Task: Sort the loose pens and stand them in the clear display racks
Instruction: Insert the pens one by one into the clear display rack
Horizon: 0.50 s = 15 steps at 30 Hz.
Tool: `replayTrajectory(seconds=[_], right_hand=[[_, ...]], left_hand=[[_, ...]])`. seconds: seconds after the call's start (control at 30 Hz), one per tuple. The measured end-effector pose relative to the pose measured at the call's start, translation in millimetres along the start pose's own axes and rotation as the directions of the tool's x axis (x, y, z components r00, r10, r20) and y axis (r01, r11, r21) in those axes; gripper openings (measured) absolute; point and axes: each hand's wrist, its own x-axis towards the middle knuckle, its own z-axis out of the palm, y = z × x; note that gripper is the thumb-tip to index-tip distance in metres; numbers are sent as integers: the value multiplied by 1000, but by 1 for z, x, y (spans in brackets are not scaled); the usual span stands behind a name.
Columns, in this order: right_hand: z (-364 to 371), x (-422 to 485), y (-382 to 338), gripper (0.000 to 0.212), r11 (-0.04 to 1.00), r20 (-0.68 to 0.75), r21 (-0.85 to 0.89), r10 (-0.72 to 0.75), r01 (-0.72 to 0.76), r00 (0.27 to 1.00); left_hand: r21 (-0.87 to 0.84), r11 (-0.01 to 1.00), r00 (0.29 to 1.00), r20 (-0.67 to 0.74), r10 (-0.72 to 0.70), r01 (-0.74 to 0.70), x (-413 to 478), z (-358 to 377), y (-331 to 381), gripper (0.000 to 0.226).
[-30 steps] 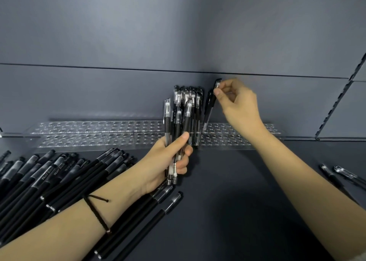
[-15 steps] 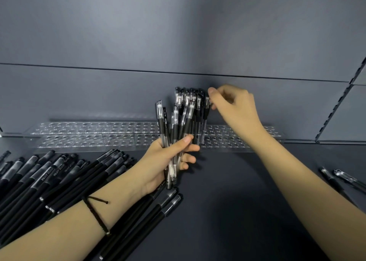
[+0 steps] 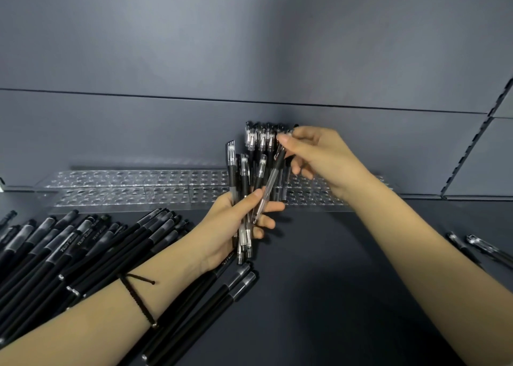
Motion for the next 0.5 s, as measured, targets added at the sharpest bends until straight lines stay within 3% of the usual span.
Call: replayTrajectory(seconds=[0.1,0.23,0.33,0.5], right_hand=[[-4,5,-1,9,988,-225,123,-63,92,972],[-20,11,-2,13,952,-452,-33,-286,304,845],[-25,13,2,7,903,-454,-230,-430,363,780],[-16,11,10,7,833,-353,-405,-522,376,777]], left_hand=[[-8,1000,1000,-31,7,-7,1,0,0,20],[36,999,999,-40,31,-29,0,0,0,24],[73,997,998,-51,35,-31,-1,1,1,42],[55,998,996,-83,45,-40,1,0,0,45]])
